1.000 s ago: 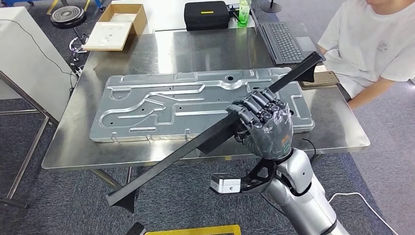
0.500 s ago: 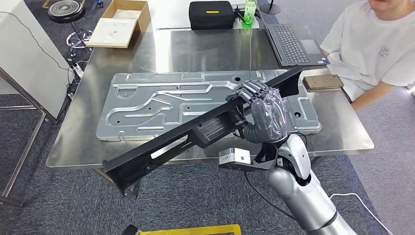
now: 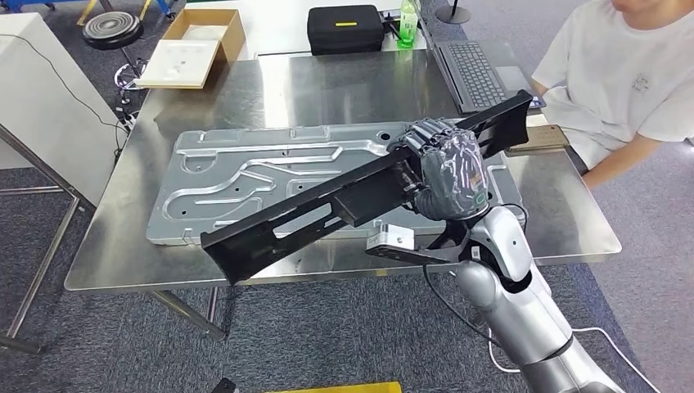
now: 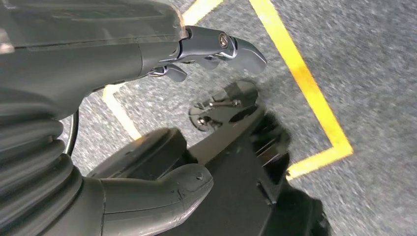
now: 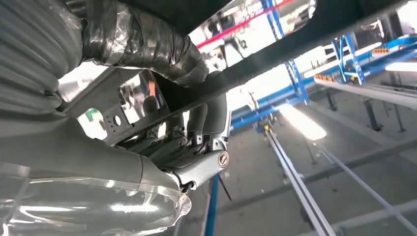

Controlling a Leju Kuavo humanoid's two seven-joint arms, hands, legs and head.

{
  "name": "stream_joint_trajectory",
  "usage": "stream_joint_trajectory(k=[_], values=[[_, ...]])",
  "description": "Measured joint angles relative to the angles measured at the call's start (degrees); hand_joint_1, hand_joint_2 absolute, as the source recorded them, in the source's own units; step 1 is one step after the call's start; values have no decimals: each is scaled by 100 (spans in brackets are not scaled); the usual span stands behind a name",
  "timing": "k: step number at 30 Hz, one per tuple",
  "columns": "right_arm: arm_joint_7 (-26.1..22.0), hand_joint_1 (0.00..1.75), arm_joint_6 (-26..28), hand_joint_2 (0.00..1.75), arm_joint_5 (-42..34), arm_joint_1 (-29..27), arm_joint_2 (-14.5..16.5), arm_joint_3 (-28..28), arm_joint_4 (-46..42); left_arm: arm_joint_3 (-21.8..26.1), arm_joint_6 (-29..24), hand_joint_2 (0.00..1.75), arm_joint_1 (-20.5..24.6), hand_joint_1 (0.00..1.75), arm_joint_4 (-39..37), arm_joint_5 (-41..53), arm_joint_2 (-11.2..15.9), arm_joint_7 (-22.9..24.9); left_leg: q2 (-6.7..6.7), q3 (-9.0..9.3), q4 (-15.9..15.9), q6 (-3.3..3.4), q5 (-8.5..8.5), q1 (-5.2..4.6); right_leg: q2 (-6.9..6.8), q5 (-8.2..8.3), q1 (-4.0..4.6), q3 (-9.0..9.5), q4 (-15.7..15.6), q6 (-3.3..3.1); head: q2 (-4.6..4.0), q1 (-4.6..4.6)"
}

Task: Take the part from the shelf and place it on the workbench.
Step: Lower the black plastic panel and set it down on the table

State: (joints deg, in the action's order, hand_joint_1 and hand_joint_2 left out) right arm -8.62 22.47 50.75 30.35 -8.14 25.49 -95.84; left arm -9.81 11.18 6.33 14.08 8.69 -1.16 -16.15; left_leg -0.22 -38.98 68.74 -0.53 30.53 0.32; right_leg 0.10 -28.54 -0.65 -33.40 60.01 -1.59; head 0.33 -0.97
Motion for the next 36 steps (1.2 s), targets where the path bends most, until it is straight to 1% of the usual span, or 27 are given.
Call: stream_joint_trajectory(k=[1,2,3,4,6,7,8,10,12,13,14,16,17,18,19,21,22,23,25,28,29,31,32,33,34,35,36], values=[[8,175,0,175,49,25,-9,-3,27,0,4,175,-11,0,0,-2,0,5,1,-246,371,-7,82,5,-2,-40,15,56,1,-12,0,-1],[13,175,-1,175,83,36,-20,-5,53,0,4,175,-28,0,0,-6,0,11,1,-444,619,-6,84,6,-1,-83,31,117,3,-16,0,0],[14,175,-2,175,109,44,-29,-7,79,0,-5,175,-44,0,0,-10,0,17,0,-553,670,7,-21,4,2,-126,46,183,6,-17,0,-1],[15,175,-4,175,134,53,-37,-7,100,0,-24,175,-55,0,0,-14,0,24,-1,-550,495,35,-238,-4,7,-174,56,260,11,-14,0,-1],[23,175,-8,175,189,75,-51,-8,138,1,-98,175,-65,0,-2,-25,8,39,-10,-342,-189,137,-781,-50,16,-291,58,406,3,3,0,2],[32,175,-9,175,217,87,-62,-10,157,1,-142,175,-69,0,-5,-28,13,50,-17,-245,-471,189,-970,-88,23,-344,57,449,-2,23,0,4],[46,175,-9,175,242,88,-72,-13,175,2,-181,175,-69,0,-9,-32,18,60,-22,-184,-640,235,-1052,-124,29,-378,34,463,-16,54,0,3],[79,175,-8,175,282,73,-87,-19,203,4,-237,175,-62,0,-13,-34,21,82,-25,-153,-739,285,-1033,-188,40,-395,-10,467,-76,121,0,-1],[97,175,-4,175,309,56,-98,-24,208,5,-289,175,-55,0,-11,-33,19,97,-27,-3,-944,334,-967,-158,24,-437,-11,476,-81,168,0,-1],[100,175,-2,175,319,62,-108,-28,208,6,-323,175,-51,0,-10,-31,17,99,-30,92,-1062,356,-930,-129,16,-489,2,403,54,186,0,4],[106,175,-1,175,327,68,-119,-33,207,6,-358,175,-39,0,-9,-27,13,103,-34,189,-1165,377,-885,-96,11,-570,15,244,315,205,0,12],[125,175,-29,175,328,64,-148,-40,223,7,-420,175,-8,0,-9,-15,-7,117,-41,287,-1211,386,-804,-82,17,-719,-7,-292,1040,243,0,21],[134,175,-82,175,303,56,-162,-41,236,7,-438,175,0,0,-9,-10,-20,135,-42,330,-1201,378,-758,-74,19,-721,-27,-551,1321,265,0,23],[140,175,-158,175,256,50,-180,-42,253,7,-450,175,3,0,-9,-8,-37,157,-42,377,-1182,363,-705,-63,16,-621,-49,-735,1437,288,0,22],[143,175,-242,175,193,56,-200,-42,269,7,-457,175,5,0,-9,-10,-49,184,-43,425,-1150,341,-645,-48,11,-410,-68,-808,1341,310,0,23],[141,175,-356,175,85,96,-238,-48,291,7,-458,175,7,0,-9,-17,-67,222,-45,503,-1045,280,-501,-14,2,127,-98,-686,727,352,0,23],[138,175,-384,175,56,125,-253,-52,299,8,-458,175,17,0,-9,-22,-69,231,-47,511,-970,241,-432,-13,2,290,-98,-586,424,356,0,25],[135,175,-404,175,36,149,-262,-56,307,9,-458,175,25,0,-9,-24,-70,233,-50,506,-923,207,-382,-16,7,357,-94,-520,243,336,0,23],[119,175,-553,175,-96,186,-276,-58,325,11,-458,175,36,0,-9,-21,-70,238,-54,489,-884,155,-344,-28,20,323,-65,-489,163,263,0,19],[62,175,-1176,175,-628,316,-329,-58,390,10,-459,175,38,0,-8,8,-71,246,-37,460,-781,83,-235,-12,23,318,-74,-460,131,148,0,13],[41,175,-1380,175,-810,395,-348,-57,427,10,-457,175,45,0,-7,14,-72,251,-30,368,-580,59,-117,-7,20,318,-82,-447,118,118,0,12],[10,175,-1664,175,-1085,559,-381,-57,531,9,-445,175,58,0,-7,16,-74,263,-21,27,99,25,195,5,10,306,-70,-434,113,81,0,9],[0,175,-1784,175,-1203,627,-397,-57,600,9,-437,175,57,0,-7,15,-74,269,-20,-155,433,19,302,10,7,301,-60,-430,113,71,0,10],[-9,175,-1903,175,-1325,681,-411,-57,675,10,-428,175,51,0,-7,12,-74,273,-20,-276,630,21,320,12,4,296,-49,-423,114,64,0,10],[-15,175,-2021,175,-1453,729,-428,-58,751,11,-421,175,44,0,-7,5,-73,274,-20,-304,633,32,234,12,4,291,-41,-414,114,61,0,10],[-20,175,-2130,175,-1580,778,-443,-58,827,13,-416,175,39,0,-7,-4,-71,275,-20,-223,416,54,52,10,6,286,-35,-401,114,60,0,10],[-23,175,-2220,175,-1693,835,-459,-59,899,17,-413,175,37,0,-7,-12,-69,275,-20,-63,49,87,-177,5,8,280,-31,-385,113,62,0,10]])
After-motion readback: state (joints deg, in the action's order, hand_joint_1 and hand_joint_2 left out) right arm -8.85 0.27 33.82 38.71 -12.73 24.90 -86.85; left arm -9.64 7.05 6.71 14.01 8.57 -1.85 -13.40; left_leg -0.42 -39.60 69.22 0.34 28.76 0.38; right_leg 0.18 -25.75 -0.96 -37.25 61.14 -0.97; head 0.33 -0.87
